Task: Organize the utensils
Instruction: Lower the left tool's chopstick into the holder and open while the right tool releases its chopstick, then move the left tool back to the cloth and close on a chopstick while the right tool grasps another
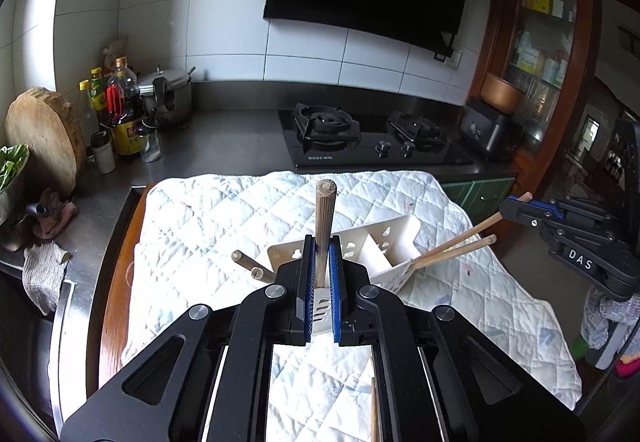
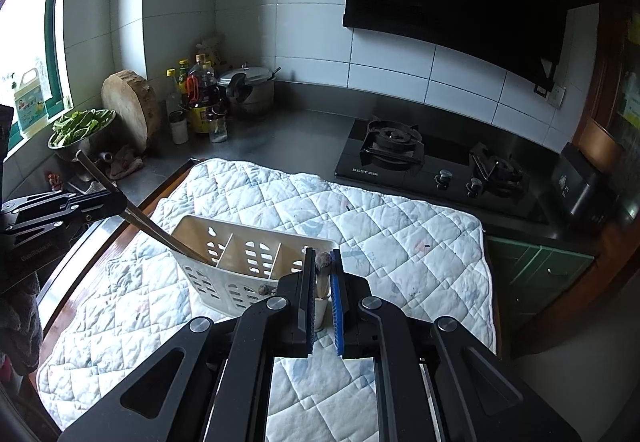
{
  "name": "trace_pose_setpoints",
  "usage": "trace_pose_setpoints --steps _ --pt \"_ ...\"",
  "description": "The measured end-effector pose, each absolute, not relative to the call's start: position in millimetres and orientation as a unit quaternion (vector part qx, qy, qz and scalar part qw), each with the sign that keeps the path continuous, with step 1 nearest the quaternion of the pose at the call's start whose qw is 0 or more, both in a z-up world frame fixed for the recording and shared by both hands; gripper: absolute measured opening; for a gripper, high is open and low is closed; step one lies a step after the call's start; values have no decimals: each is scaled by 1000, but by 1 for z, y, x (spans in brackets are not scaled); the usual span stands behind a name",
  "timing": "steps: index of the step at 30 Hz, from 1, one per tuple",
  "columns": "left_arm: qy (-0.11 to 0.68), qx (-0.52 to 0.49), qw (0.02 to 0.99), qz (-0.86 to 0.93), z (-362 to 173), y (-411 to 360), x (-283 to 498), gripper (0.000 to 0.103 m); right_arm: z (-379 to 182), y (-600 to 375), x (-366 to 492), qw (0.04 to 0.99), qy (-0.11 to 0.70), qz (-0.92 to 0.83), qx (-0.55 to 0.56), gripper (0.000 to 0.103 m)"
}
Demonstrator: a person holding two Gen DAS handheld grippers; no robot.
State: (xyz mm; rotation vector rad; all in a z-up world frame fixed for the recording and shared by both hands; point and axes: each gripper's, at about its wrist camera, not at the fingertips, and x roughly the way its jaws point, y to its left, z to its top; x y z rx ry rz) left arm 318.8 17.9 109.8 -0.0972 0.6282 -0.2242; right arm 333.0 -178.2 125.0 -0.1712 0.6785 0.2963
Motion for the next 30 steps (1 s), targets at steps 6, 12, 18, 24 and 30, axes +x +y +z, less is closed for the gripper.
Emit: trace_pose_setpoints --steps 6,12,18,24,30 --pt "308 -55 943 -112 108 18 323 7 126 -182 334 931 327 143 -76 7" --pt "303 -57 945 -111 110 17 318 8 134 -186 326 935 315 144 -73 9" --pt "292 -56 949 -109 119 19 302 18 145 -188 299 941 294 154 -70 14" --pt "277 -59 953 -110 128 23 272 19 143 -189 260 941 285 172 -67 19" --pt "269 -52 956 -108 121 29 231 30 117 -191 217 935 294 193 -52 20"
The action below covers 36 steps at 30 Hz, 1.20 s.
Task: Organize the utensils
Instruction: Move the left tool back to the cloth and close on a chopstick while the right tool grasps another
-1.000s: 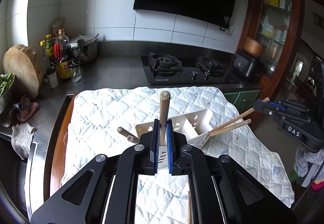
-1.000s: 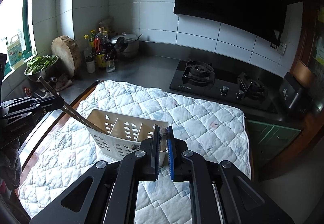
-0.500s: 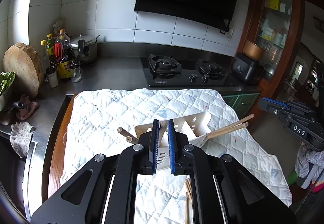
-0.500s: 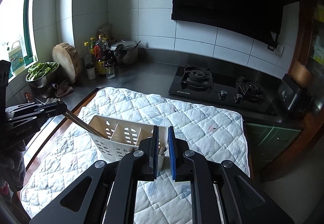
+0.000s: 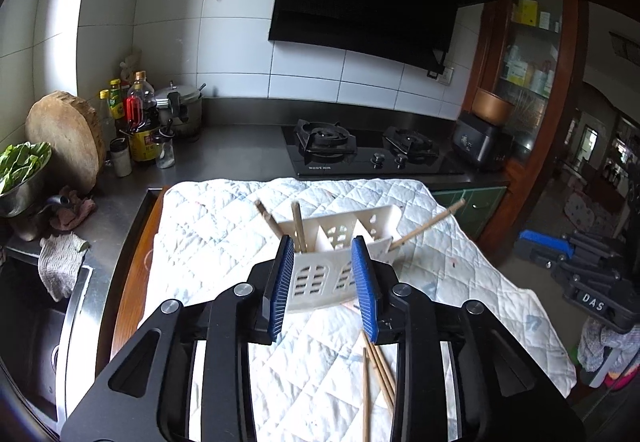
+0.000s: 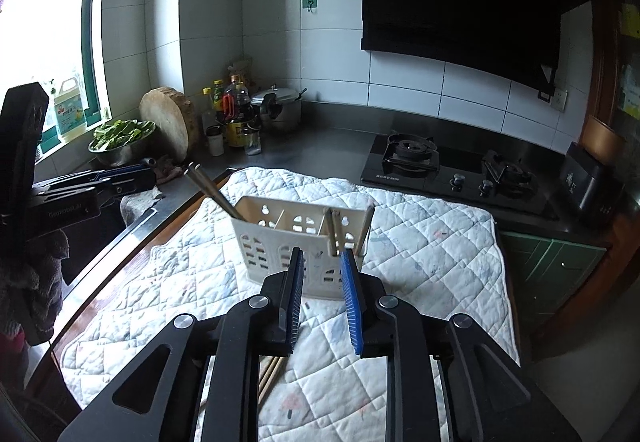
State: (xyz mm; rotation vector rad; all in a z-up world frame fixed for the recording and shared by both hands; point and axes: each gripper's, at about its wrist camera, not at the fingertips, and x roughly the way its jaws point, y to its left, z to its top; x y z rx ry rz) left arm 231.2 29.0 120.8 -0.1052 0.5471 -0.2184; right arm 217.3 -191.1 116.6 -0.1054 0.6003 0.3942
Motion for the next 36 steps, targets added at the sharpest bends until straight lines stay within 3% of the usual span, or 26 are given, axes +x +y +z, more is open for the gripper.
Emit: trace_pose_setpoints --steps 11,21,36 --pt "290 -57 951 -91 69 44 173 35 29 -176 148 923 327 197 -47 19" --pt "318 -79 942 -74 10 57 144 35 -52 -164 120 901 389 189 28 19" --pt "345 -96 930 -76 -39 66 128 35 -90 -146 131 888 431 151 48 9"
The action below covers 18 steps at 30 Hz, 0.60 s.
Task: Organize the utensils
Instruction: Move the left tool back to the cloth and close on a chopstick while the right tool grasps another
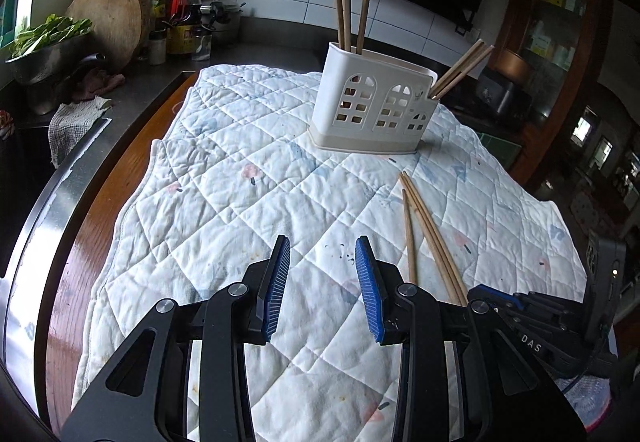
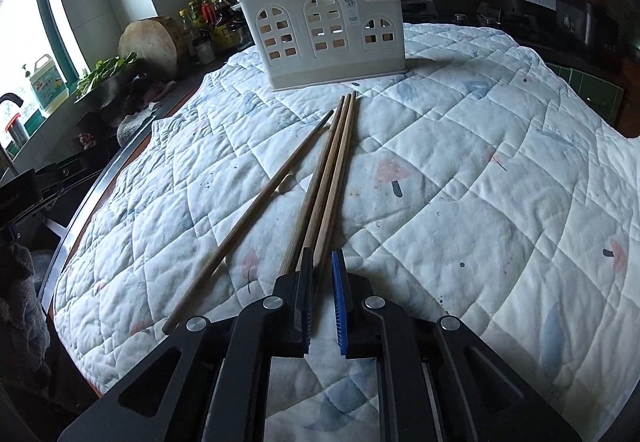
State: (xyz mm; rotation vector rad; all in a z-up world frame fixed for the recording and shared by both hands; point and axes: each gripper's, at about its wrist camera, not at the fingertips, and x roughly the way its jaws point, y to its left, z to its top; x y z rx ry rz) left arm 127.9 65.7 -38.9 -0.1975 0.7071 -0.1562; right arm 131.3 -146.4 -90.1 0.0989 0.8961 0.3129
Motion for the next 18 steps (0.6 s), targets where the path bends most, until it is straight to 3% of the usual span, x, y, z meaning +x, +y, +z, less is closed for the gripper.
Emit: trace_pose_setpoints --steps 18 --pt "374 -103 916 -105 -65 56 123 35 -98 -131 136 897 427 112 -18 8"
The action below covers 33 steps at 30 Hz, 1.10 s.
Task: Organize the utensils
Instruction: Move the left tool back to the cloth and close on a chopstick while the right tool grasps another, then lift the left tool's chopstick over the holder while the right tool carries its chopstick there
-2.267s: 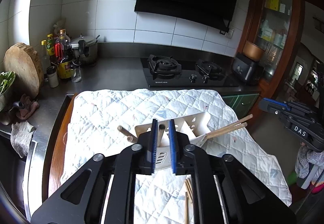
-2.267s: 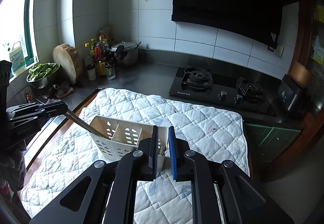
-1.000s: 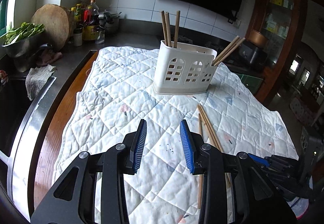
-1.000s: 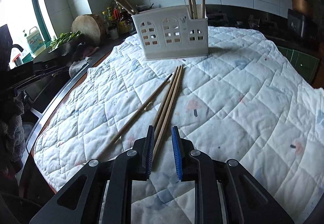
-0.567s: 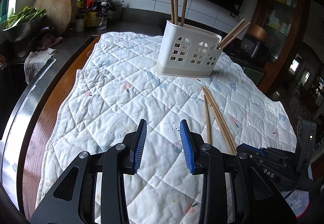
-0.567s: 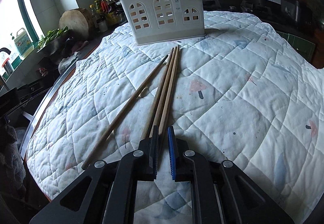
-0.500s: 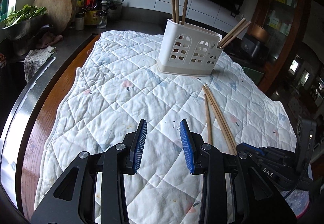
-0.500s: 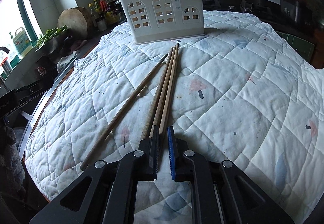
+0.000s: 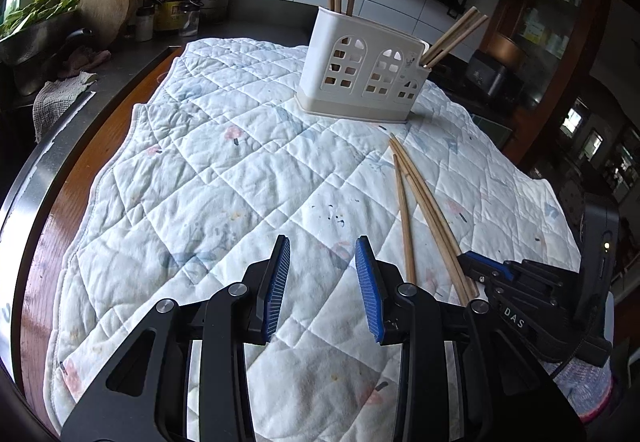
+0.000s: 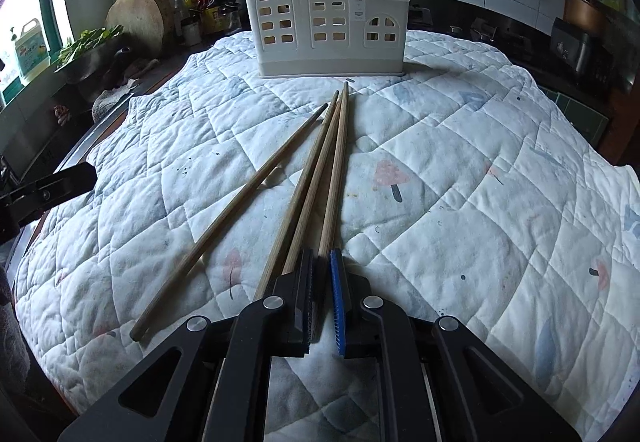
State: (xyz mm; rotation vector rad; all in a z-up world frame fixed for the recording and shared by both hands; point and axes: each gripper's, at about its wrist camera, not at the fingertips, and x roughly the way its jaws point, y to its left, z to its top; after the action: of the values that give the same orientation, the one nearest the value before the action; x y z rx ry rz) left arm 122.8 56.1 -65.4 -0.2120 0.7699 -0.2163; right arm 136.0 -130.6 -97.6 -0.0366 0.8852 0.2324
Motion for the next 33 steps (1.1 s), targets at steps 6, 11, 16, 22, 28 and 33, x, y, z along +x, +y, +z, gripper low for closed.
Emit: trace_pose_setpoints --steps 6,11,16,22,28,33 --pt "386 -106 907 -132 -76 39 117 35 -96 -143 132 898 427 110 -10 7" --pt "399 -98 897 -162 -85 15 113 34 -97 -150 130 896 428 116 -5 7" --pt "415 -86 888 -176 -99 -6 113 34 -98 -152 127 896 426 127 -2 7" --pt "417 -63 892 -162 -104 -15 116 24 -96 -158 127 895 425 137 6 7" --pt "410 -29 901 -137 -103 -22 115 7 -85 -168 123 901 411 138 11 7" --pt "402 -42 904 -140 -93 -20 115 6 -63 -177 118 911 388 139 6 7"
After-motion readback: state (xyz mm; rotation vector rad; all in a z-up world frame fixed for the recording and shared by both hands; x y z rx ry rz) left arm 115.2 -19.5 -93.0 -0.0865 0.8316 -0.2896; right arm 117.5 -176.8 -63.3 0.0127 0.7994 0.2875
